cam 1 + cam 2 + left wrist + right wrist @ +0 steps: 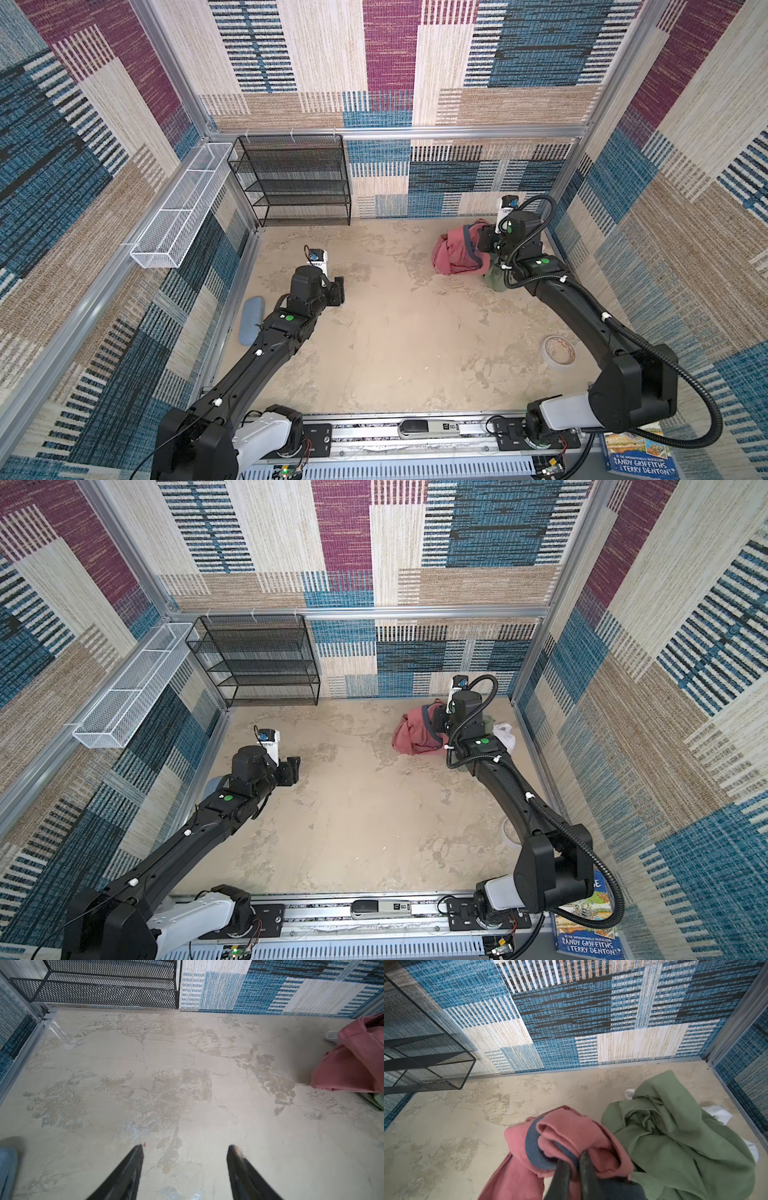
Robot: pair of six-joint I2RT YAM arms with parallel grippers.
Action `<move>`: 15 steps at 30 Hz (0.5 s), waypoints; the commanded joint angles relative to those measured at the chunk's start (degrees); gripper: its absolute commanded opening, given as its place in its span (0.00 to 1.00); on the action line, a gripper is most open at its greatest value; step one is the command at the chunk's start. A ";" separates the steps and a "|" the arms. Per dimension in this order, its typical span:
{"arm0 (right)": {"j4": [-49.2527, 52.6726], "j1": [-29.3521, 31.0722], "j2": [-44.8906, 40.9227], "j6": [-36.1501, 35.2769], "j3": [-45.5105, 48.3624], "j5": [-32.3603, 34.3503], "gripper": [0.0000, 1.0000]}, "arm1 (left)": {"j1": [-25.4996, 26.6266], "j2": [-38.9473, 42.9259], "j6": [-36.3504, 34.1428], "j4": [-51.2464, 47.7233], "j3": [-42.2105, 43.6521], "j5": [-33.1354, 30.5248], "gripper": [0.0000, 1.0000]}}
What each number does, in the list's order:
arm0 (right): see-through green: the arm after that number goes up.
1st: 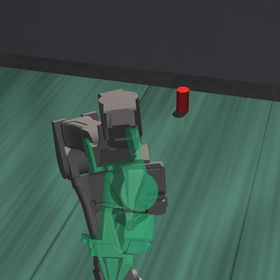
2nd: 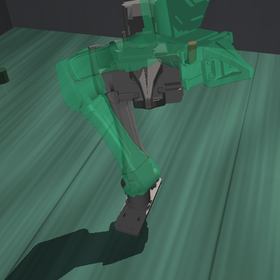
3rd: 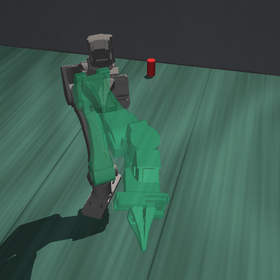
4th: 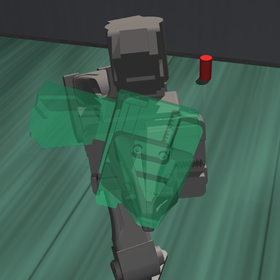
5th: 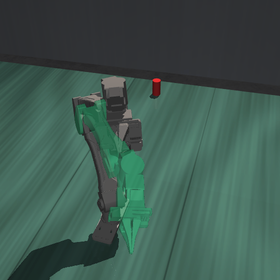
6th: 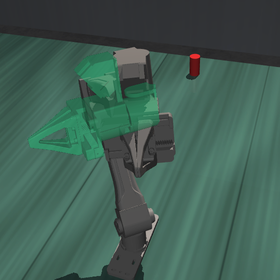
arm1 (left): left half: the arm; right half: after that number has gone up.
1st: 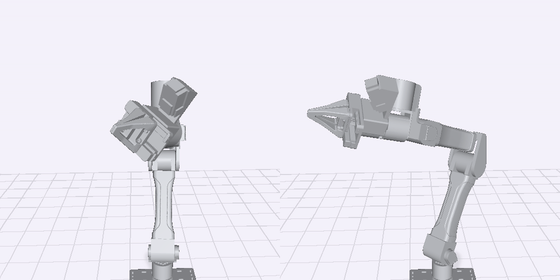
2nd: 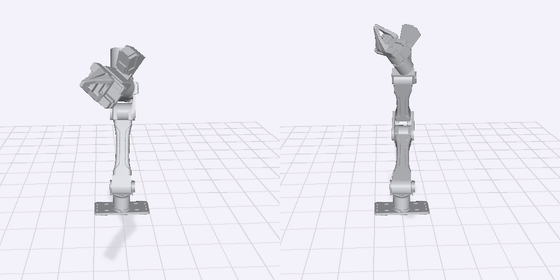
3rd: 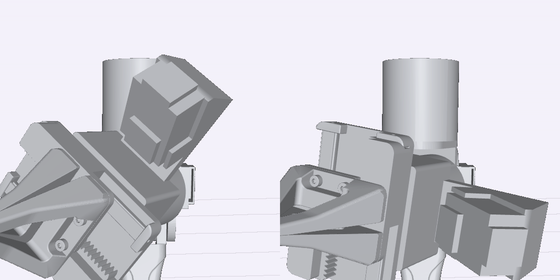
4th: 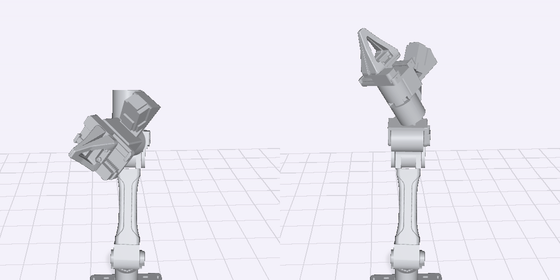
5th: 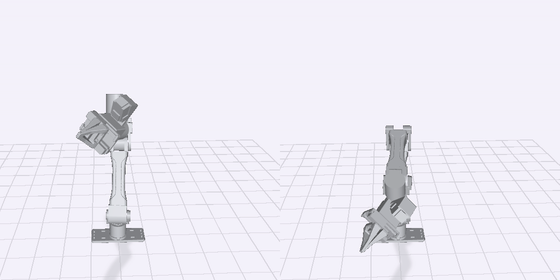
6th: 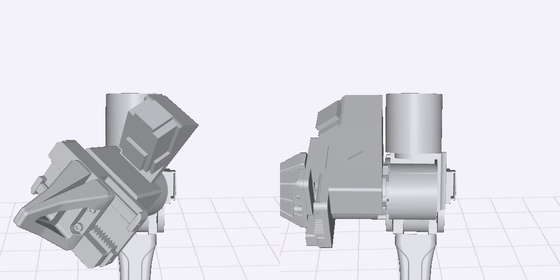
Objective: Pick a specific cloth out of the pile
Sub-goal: 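Lift the pink shirt out of the pile with the right gripper, then carry the pink shirt toward the left gripper and lower it onto the table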
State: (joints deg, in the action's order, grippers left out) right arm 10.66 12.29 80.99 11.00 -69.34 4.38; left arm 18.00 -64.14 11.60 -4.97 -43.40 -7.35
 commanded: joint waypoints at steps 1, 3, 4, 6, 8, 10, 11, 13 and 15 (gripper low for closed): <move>-2.22 0.01 -0.70 -0.50 -1.97 -1.73 0.00 | -0.07 0.69 0.35 -0.65 -0.62 -0.29 0.67; -2.07 -0.04 -0.83 -0.55 -3.13 -2.65 0.00 | -0.09 0.92 0.44 -0.97 -0.80 -0.29 0.67; -2.11 0.01 -1.03 -0.55 -3.57 -2.98 0.00 | -0.07 1.10 0.53 -1.22 -0.87 -0.32 0.67; -2.09 0.00 -1.19 -0.62 -4.65 -4.31 0.00 | -0.11 1.51 0.92 -1.85 -1.12 -0.60 0.67; -1.91 0.01 -1.21 -0.38 -5.88 -5.70 0.00 | -0.07 1.86 1.31 -2.32 -1.33 -0.81 0.67; -1.48 0.01 -1.16 -0.19 -7.11 -7.53 0.00 | -0.09 2.24 1.74 -2.79 -1.54 -0.98 0.66; -1.26 0.09 -0.95 -0.22 -7.78 -8.34 0.00 | -0.07 2.42 1.93 -3.07 -1.73 -1.09 0.66; -0.95 0.10 -0.92 -0.11 -8.89 -9.94 0.00 | -0.07 2.73 2.35 -3.85 -2.11 -1.47 0.66; -0.53 0.52 -0.84 -0.13 -10.45 -11.31 0.00 | -0.07 3.01 2.71 -5.02 -2.75 -1.80 0.66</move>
State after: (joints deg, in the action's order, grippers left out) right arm 11.90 12.43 80.31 10.44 -78.04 -3.44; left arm 18.00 -61.54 12.29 -8.16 -45.08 -7.81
